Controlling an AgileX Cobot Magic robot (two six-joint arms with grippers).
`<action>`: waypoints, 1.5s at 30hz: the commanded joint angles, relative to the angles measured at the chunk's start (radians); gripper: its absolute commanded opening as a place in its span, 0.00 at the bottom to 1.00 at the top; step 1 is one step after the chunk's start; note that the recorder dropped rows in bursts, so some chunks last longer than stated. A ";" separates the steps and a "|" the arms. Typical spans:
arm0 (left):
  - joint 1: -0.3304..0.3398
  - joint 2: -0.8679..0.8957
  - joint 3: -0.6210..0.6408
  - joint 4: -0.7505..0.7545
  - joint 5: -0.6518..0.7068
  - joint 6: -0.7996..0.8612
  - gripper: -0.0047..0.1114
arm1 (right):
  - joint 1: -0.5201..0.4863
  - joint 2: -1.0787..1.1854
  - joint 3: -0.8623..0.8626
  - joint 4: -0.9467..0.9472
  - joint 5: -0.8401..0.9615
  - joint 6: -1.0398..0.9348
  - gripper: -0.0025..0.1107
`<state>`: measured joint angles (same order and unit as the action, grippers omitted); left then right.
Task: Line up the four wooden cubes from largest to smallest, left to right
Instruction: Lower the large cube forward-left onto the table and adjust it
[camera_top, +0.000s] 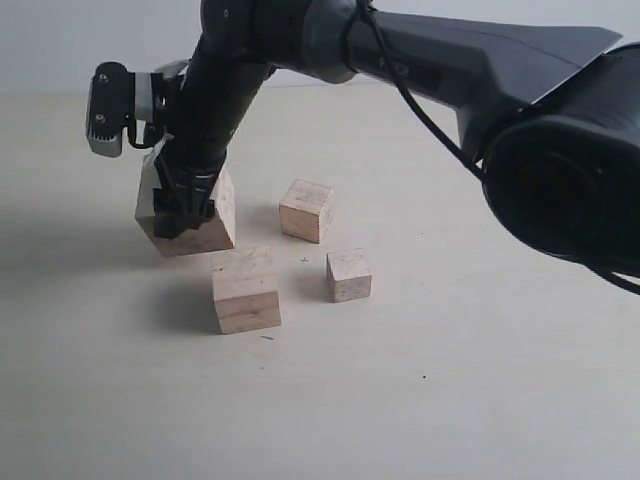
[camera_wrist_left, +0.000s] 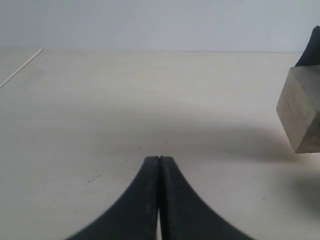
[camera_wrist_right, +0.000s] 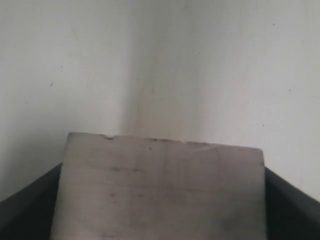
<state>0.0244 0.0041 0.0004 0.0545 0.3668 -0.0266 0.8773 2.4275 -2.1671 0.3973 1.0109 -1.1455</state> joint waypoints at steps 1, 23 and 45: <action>0.003 -0.004 0.000 -0.008 -0.007 -0.008 0.04 | -0.007 0.022 -0.004 0.015 -0.052 -0.018 0.02; 0.003 -0.004 0.000 -0.008 -0.007 -0.008 0.04 | -0.019 0.072 -0.004 0.112 -0.064 -0.051 0.02; 0.003 -0.004 0.000 -0.008 -0.007 -0.008 0.04 | -0.016 0.075 -0.004 0.045 -0.063 -0.005 0.63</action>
<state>0.0244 0.0041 0.0004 0.0545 0.3668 -0.0266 0.8628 2.5047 -2.1671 0.4846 0.9497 -1.1482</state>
